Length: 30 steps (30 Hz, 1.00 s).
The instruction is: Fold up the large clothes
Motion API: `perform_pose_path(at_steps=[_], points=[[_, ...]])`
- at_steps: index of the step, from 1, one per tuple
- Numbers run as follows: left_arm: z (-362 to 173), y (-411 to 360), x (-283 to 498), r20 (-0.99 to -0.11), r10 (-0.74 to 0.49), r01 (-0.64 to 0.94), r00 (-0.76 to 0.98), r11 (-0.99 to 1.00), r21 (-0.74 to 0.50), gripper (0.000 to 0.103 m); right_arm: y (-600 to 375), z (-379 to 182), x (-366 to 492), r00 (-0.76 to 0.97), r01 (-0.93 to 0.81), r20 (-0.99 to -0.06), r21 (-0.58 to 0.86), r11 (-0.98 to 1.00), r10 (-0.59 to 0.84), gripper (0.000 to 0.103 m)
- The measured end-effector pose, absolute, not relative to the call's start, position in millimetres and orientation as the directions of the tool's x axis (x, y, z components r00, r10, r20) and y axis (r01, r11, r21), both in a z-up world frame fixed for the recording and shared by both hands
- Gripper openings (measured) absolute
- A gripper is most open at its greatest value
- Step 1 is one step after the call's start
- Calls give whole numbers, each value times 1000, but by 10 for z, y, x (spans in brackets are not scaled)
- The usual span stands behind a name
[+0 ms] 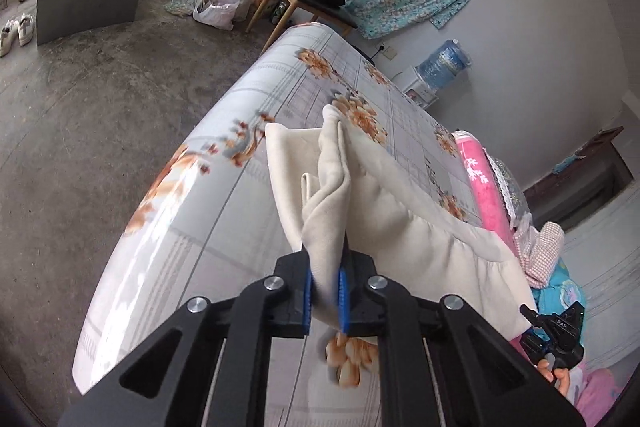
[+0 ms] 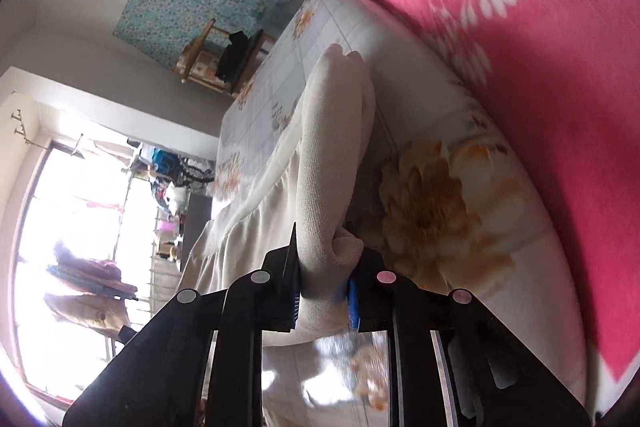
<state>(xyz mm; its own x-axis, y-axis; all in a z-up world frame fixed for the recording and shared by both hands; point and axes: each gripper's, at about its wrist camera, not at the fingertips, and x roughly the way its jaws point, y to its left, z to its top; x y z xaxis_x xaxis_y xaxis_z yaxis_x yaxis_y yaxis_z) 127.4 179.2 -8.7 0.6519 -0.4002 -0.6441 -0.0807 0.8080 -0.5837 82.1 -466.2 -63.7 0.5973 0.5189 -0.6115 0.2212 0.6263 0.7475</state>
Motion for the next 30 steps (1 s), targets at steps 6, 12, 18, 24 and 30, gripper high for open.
perform_pose_path(at_steps=[6, 12, 18, 24, 30], points=[[-496, 2099, 860, -712, -362, -116, 602, 843, -525, 22, -4935, -737, 526, 552, 304, -766, 553, 775, 330, 36], [-127, 2250, 932, -658, -266, -102, 704, 880, -464, 22, -5041, -343, 606, 640, 269, -735, 486, 832, 223, 56], [20, 1555, 1589, -710, -259, 28, 655, 947, -320, 32, -4675, -342, 1244, 608, 132, -758, 389, 912, 236, 68], [-202, 1099, 2332, -777, -82, 21, 625, 996, -89, 32, -4431, -579, 1861, 525, 82, -838, 226, 971, 150, 69], [-371, 1069, 2586, -788, -53, 49, 613, 998, -29, 6, -4413, -646, 2149, 535, 68, -829, 238, 969, 166, 14]])
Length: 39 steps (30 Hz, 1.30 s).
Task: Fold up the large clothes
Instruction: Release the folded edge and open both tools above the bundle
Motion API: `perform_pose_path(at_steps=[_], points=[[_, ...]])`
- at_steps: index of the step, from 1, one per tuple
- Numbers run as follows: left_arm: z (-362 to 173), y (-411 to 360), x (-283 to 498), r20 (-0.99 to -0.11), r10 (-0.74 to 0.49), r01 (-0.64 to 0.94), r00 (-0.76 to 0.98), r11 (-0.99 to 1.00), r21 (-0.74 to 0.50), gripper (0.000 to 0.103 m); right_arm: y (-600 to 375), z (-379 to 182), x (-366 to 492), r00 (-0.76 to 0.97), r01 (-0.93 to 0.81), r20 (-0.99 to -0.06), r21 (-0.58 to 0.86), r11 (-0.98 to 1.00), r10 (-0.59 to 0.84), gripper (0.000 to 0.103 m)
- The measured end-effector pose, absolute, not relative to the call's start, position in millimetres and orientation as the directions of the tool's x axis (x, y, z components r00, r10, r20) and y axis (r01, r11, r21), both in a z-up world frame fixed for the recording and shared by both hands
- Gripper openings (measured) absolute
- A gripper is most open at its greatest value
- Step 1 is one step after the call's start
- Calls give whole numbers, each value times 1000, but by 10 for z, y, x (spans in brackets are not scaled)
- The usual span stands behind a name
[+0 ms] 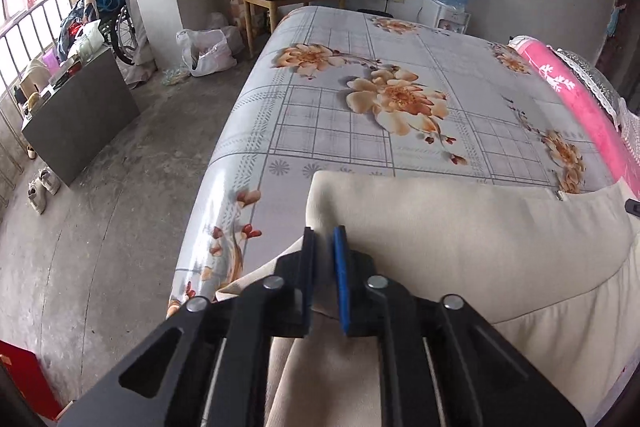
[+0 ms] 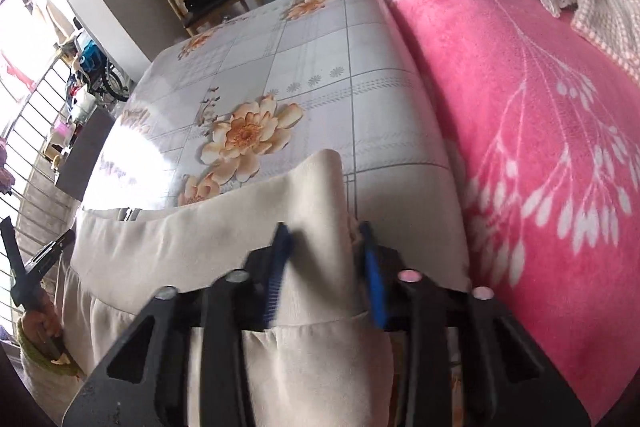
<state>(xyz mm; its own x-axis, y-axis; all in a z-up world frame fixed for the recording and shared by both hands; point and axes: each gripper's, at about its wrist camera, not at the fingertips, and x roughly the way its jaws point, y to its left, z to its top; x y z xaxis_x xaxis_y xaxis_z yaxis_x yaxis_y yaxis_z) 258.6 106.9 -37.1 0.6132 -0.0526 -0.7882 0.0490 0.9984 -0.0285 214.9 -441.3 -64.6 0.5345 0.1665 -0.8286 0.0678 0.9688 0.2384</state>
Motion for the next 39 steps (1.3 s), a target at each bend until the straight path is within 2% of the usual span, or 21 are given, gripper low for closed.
perform_pose_path(at_steps=[2, 6, 8, 12, 15, 17, 19, 22, 24, 27, 28, 30, 31, 33, 34, 37, 39], points=[[-220, 1128, 2450, -737, -74, 49, 672, 997, -55, 5, -4398, -508, 2090, 591, 53, -787, 257, 965, 177, 9], [117, 1266, 2153, -663, -95, 25, 743, 993, -114, 5, -4367, -254, 1919, 688, 10, -691, 315, 949, 222, 8], [116, 1305, 2120, -664, -90, 15, 742, 993, -118, 5, -4369, -285, 1954, 692, 4, -686, 316, 949, 225, 8], [-219, 1317, 2351, -752, -56, -14, 656, 996, -87, 5, -4448, -608, 2212, 610, 66, -753, 360, 931, 248, 9], [-402, 1332, 2467, -784, -52, -35, 619, 995, -93, 9, -4545, -716, 2292, 584, 141, -785, 350, 926, 208, 24], [-340, 1350, 2433, -767, -49, -49, 639, 993, -104, 12, -4590, -630, 2220, 606, 168, -777, 333, 928, 169, 39], [-209, 1385, 2324, -729, -22, -75, 684, 992, -100, 18, -4565, -449, 2084, 646, 179, -759, 250, 952, 78, 44], [-5, 1351, 2097, -667, -66, -28, 742, 991, -129, 19, -4371, -204, 1831, 702, 117, -712, 145, 983, 21, 49], [64, 1210, 1960, -651, -172, 77, 739, 982, -171, 20, -4114, -139, 1662, 712, 3, -697, 120, 993, 82, 50], [-50, 897, 1856, -690, -323, 233, 648, 946, -224, 33, -3667, -281, 1499, 653, -189, -730, 101, 977, 202, 52], [-140, 811, 1855, -712, -324, 245, 623, 945, -216, 34, -3559, -370, 1472, 629, -224, -747, 94, 970, 217, 52], [-399, 722, 1933, -774, -251, 209, 581, 965, -156, 34, -3454, -608, 1499, 584, -232, -791, 53, 971, 183, 52], [-502, 761, 1969, -781, -258, 195, 569, 965, -177, 34, -3480, -740, 1548, 557, -209, -816, 45, 977, 157, 50], [-492, 860, 1960, -757, -291, 179, 585, 957, -229, 34, -3637, -858, 1597, 527, -165, -827, 124, 978, 194, 50], [-456, 882, 1953, -761, -286, 165, 582, 958, -234, 34, -3689, -822, 1592, 523, -138, -829, 146, 980, 197, 45], [-275, 869, 1775, -737, -285, 191, 613, 959, -211, 34, -3591, -609, 1410, 551, -136, -823, 79, 988, 142, 44], [-173, 770, 1573, -714, -330, 262, 618, 942, -208, 37, -3378, -505, 1190, 564, -225, -801, 82, 971, 198, 44]])
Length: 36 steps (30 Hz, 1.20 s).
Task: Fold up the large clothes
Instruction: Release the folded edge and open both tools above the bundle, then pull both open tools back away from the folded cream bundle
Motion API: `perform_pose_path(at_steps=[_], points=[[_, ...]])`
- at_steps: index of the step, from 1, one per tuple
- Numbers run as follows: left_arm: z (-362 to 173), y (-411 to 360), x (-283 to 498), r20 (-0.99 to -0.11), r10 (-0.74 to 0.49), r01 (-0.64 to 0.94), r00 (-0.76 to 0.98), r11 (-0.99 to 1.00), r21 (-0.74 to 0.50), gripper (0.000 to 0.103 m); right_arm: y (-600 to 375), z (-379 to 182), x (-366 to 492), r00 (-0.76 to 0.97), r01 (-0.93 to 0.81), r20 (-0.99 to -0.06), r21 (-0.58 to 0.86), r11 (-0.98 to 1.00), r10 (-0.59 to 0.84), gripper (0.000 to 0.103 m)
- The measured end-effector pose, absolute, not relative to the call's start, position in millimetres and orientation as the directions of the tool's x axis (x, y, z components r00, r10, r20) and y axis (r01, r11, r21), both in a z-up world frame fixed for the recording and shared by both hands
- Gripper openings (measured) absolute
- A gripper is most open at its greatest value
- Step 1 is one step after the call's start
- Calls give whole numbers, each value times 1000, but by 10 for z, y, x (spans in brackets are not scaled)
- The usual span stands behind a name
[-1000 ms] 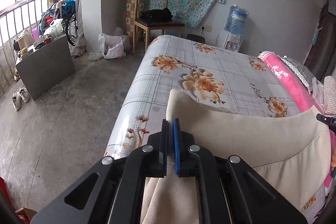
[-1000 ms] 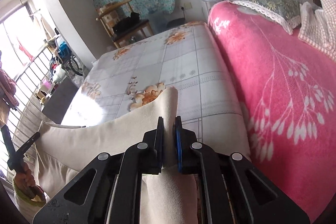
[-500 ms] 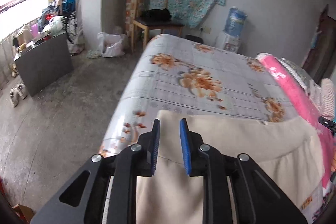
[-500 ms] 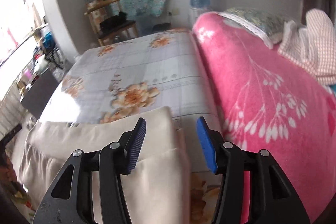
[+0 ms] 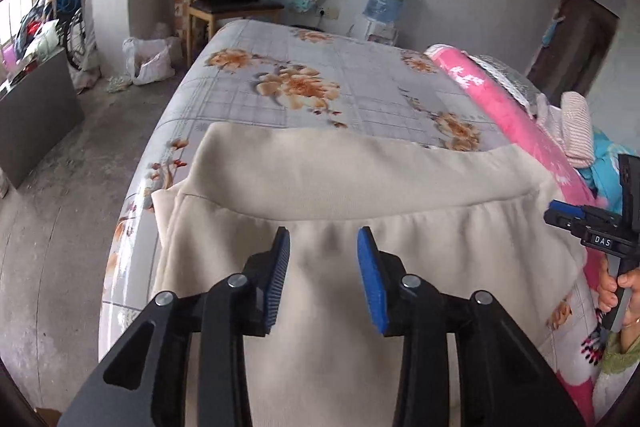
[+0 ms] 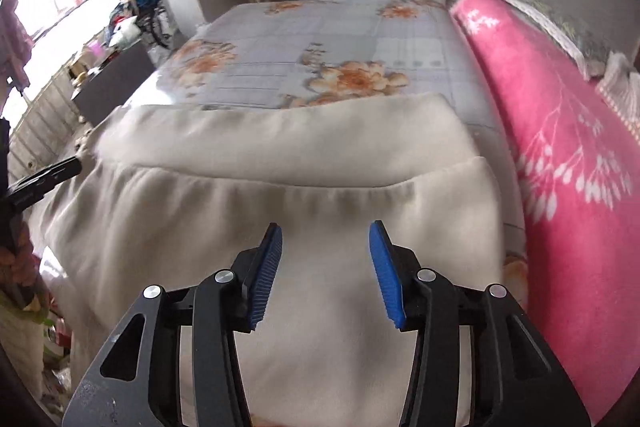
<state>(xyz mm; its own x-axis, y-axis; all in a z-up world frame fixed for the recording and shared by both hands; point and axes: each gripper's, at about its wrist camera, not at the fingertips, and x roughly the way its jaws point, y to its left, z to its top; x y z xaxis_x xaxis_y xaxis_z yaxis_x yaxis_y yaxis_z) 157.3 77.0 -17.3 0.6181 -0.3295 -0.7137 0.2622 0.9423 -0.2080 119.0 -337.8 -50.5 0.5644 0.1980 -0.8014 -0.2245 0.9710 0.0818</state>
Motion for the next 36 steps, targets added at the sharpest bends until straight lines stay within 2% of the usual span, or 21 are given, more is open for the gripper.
perform_pose_path(at_steps=[2, 4, 6, 10, 14, 17, 19, 22, 27, 30, 32, 36], points=[[-165, 628, 1391, -709, -367, 321, 602, 924, -206, 46, -3142, -494, 962, 563, -323, -786, 76, 943, 256, 45], [-275, 482, 1275, -737, -339, 332, 585, 929, -163, 58, -2924, -631, 802, 545, -393, -796, 37, 919, 265, 50], [-483, 386, 1262, -784, -255, 302, 566, 949, -91, 60, -2813, -862, 770, 534, -386, -821, -24, 922, 203, 51], [-493, 327, 1153, -775, -180, 272, 606, 962, -11, 60, -2696, -757, 735, 565, -349, -811, -70, 935, 150, 51], [-424, 499, 1059, -757, -159, 205, 634, 978, -34, 63, -2417, -522, 515, 618, -428, -747, -55, 902, 247, 51], [-478, 695, 1032, -762, -101, 118, 639, 992, -33, 66, -2254, -681, 524, 586, -458, -764, -38, 888, 270, 51], [-520, 805, 995, -754, -137, 113, 642, 990, -84, 66, -2244, -905, 590, 550, -434, -799, -25, 901, 243, 53], [-507, 825, 958, -748, -135, 117, 650, 990, -77, 66, -2429, -834, 597, 536, -385, -794, 74, 920, 288, 53], [-521, 847, 955, -738, -147, 106, 659, 989, -103, 69, -2944, -568, 375, 659, -216, -740, -17, 976, 132, 57], [-534, 788, 960, -734, -137, 104, 665, 990, -91, 74, -3323, -740, 380, 623, -92, -780, 2, 996, 59, 60], [-540, 752, 958, -734, -124, 103, 667, 992, -74, 76, -3432, -860, 326, 608, -88, -790, 31, 996, 78, 60], [-540, 775, 939, -726, -135, 103, 675, 991, -88, 76, -3328, -639, 131, 663, -95, -748, -35, 995, 37, 63]])
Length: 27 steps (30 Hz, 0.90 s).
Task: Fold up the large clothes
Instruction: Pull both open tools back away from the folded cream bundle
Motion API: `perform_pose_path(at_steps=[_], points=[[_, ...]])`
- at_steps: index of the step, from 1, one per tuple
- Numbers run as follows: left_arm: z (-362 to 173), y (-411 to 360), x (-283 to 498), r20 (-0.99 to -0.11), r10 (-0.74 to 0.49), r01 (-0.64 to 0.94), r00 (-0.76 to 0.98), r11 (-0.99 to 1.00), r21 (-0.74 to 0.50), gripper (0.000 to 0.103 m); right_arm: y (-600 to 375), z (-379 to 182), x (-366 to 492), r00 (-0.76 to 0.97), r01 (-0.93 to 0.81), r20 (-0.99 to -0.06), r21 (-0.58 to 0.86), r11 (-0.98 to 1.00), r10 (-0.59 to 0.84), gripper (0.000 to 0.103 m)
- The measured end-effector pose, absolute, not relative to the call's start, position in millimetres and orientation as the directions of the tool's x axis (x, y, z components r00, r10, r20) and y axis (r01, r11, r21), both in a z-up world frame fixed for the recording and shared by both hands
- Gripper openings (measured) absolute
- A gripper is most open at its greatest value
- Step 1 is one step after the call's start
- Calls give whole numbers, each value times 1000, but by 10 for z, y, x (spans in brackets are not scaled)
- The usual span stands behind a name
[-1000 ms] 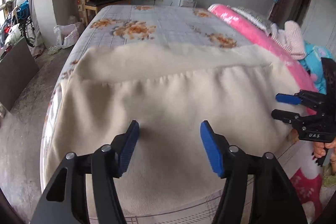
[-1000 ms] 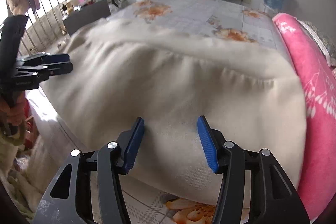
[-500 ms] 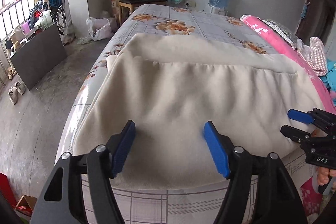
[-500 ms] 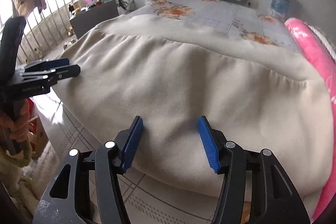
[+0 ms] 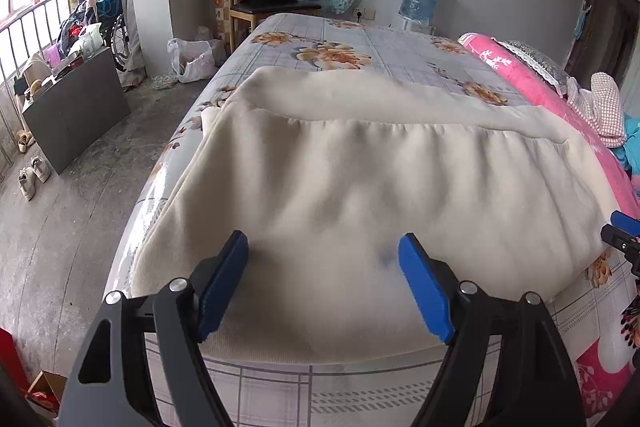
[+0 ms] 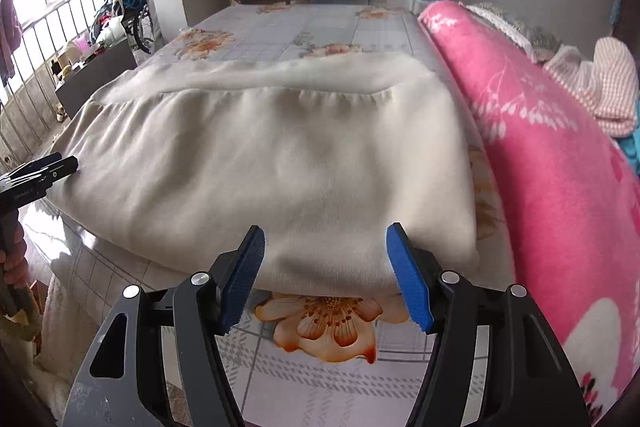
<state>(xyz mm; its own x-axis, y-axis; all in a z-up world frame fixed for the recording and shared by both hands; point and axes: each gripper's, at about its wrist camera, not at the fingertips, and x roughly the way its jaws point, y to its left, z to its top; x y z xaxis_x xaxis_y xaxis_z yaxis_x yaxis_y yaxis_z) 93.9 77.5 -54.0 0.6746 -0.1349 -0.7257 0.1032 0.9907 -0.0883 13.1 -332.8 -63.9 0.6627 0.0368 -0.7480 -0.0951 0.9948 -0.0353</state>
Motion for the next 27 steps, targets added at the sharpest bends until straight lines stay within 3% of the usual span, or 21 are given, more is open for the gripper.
perform_pose_path(at_steps=[5, 12, 15, 21, 27], points=[[-521, 789, 953, -726, -145, 85, 672, 989, -119, 76, -3547, -865, 199, 608, -29, -793, 24, 999, 37, 65], [-319, 782, 727, -722, -148, 79, 676, 988, -129, 78, -3513, -567, -45, 638, -18, -761, 134, 991, 115, 67], [-198, 716, 533, -706, -178, 108, 685, 984, -143, 83, -3377, -466, -192, 647, -54, -749, 144, 988, 144, 74], [-47, 551, 178, -694, -224, 131, 685, 974, -185, 95, -3072, -322, -434, 665, -107, -730, 114, 988, 156, 87], [33, 403, -32, -685, -167, 105, 709, 986, -131, 97, -2834, -255, -564, 693, -110, -714, 29, 993, 98, 93]])
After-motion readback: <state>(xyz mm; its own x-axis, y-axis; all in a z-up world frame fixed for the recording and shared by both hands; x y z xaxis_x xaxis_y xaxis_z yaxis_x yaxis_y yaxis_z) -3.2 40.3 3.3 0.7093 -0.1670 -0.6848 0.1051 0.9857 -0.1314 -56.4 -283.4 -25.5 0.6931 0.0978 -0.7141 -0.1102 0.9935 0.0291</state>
